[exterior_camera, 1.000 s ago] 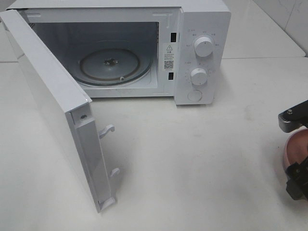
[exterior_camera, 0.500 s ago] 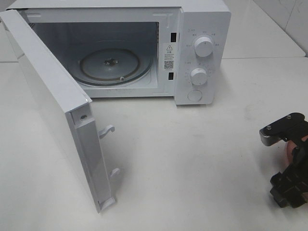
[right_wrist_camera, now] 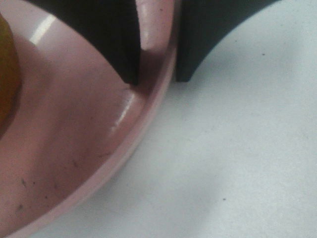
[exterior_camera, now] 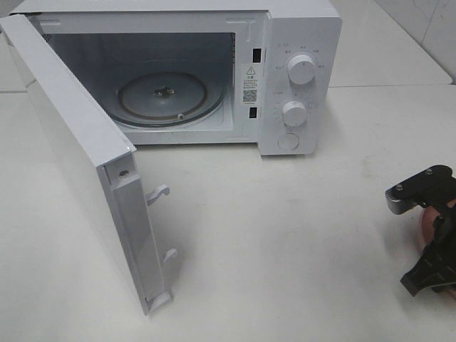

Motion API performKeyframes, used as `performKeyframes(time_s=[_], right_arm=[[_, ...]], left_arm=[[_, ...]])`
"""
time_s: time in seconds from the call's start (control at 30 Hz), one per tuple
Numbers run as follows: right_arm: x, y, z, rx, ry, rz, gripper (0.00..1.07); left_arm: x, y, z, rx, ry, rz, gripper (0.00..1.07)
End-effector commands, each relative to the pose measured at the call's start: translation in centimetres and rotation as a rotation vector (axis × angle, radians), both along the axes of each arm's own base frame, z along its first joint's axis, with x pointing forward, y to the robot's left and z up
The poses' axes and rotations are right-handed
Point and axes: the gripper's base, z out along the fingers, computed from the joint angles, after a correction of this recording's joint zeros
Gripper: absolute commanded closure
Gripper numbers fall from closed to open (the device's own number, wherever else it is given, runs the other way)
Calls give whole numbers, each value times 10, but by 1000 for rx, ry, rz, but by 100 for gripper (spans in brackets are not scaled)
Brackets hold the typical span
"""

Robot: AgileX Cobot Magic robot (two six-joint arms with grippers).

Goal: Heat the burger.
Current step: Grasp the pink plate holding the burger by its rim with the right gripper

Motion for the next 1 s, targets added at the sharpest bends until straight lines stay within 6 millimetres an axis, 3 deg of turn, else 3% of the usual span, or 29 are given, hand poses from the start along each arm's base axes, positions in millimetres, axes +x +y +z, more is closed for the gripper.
performKeyframes(time_s=[0.03,0.53,1.0], right_arm=[[-4,-1,-4,-4,41,-24,106],[8,-2,16,-27,31,-202,107],[4,-4,37,-26,-17,-262,107]], left_arm=[[-2,0,0,3,-29,5,6],[-2,0,0,3,-29,5,6],[-2,0,0,3,-29,5,6]])
